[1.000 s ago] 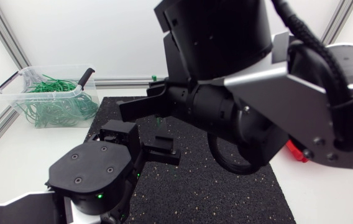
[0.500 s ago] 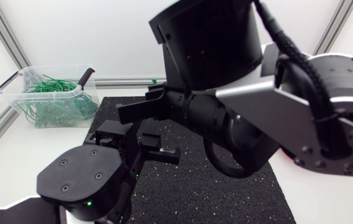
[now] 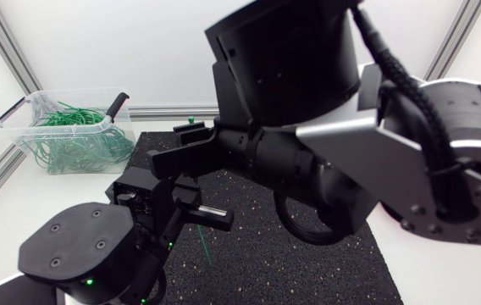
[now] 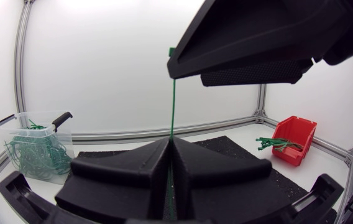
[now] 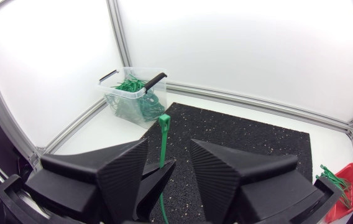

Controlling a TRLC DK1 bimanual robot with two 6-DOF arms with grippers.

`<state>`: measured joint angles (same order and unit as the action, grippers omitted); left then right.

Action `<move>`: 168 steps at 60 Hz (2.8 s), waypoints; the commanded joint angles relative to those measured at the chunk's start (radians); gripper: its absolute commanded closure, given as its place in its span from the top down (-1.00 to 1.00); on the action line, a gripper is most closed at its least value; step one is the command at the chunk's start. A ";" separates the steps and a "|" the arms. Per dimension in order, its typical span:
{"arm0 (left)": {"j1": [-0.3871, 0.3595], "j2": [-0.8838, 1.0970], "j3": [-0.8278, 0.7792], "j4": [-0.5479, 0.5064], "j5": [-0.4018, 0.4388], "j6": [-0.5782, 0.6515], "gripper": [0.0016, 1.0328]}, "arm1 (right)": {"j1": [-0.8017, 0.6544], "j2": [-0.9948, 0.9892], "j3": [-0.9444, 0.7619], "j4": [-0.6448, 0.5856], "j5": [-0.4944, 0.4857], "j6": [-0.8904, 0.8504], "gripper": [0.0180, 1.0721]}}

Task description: Take a green cable tie from the red box, thread the tail through the head to close it, then place it in the transparent bin on the left.

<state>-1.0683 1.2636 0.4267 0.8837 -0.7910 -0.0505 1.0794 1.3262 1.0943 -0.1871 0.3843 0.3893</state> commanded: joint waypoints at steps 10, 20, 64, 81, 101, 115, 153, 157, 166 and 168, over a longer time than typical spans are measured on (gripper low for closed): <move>0.074 -0.118 -0.068 -0.012 0.214 0.021 -0.93 | -0.108 -0.068 -0.022 0.002 -0.211 -0.067 0.60; 0.176 -0.168 -0.080 -0.091 0.429 -0.014 -0.93 | -0.243 -0.085 -0.027 -0.014 -0.469 -0.115 0.60; 0.481 -0.345 0.018 -0.453 1.173 -0.262 -0.93 | -0.559 0.114 0.107 -0.318 -1.294 -0.817 0.69; 0.496 -0.368 0.006 -0.479 1.302 -0.281 -0.93 | -0.472 0.176 0.130 -0.338 -1.317 -0.894 0.67; 0.505 -0.368 -0.009 -0.486 1.355 -0.256 -0.93 | -0.427 0.226 0.199 -0.361 -1.348 -0.883 0.36; 0.505 -0.375 -0.014 -0.496 1.365 -0.249 -0.93 | -0.420 0.243 0.213 -0.362 -1.355 -0.877 -0.27; 0.600 -0.463 -0.017 -0.594 1.402 -0.247 -0.26 | -0.431 0.176 0.190 -0.376 -1.328 -0.803 -0.89; 0.623 -0.468 -0.016 -0.597 1.429 -0.249 -0.26 | -0.435 0.168 0.185 -0.388 -1.322 -0.793 -0.89; 0.639 -0.466 -0.002 -0.595 1.446 -0.252 -0.16 | -0.444 0.145 0.174 -0.408 -1.314 -0.765 -0.89; 0.642 -0.460 0.006 -0.594 1.460 -0.256 -0.16 | -0.446 0.140 0.176 -0.425 -1.309 -0.761 -0.89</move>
<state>-0.4377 0.8040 0.4160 0.2863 0.6453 -0.3069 0.6392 1.4918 1.2884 -0.5819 -0.9340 -0.3992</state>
